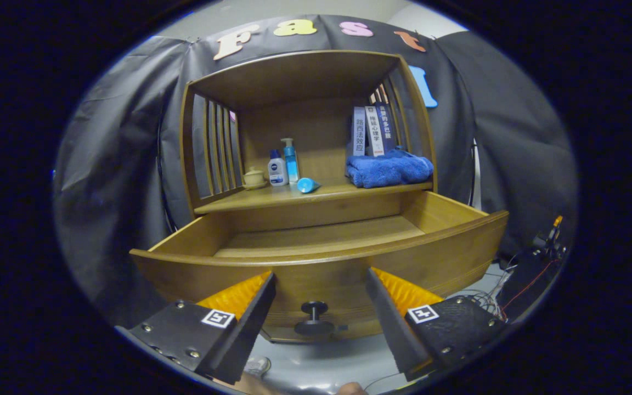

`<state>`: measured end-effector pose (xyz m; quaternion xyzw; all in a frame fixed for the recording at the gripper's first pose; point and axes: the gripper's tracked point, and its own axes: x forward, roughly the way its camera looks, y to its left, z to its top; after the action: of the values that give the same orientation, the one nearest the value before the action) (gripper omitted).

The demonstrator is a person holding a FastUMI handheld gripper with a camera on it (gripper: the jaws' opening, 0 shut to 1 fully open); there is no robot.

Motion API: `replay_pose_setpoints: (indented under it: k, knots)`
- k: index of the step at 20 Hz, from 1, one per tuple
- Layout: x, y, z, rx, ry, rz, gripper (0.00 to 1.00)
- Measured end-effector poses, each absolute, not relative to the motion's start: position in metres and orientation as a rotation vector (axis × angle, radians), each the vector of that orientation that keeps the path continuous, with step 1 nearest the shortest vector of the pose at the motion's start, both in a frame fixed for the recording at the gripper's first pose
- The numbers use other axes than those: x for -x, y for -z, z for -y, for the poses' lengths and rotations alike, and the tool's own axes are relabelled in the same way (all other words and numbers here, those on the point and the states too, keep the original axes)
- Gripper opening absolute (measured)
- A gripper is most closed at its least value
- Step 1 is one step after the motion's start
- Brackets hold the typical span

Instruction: Pull open the drawer, take out the items inside it, and place them on the countertop above the cabinet.

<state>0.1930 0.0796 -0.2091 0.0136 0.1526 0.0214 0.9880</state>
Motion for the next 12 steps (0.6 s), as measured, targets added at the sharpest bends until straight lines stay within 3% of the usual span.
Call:
replay_pose_setpoints:
  k: [12]
  knots:
    - [-0.266,0.203,-0.090,-0.049,-0.043,-0.289,0.99]
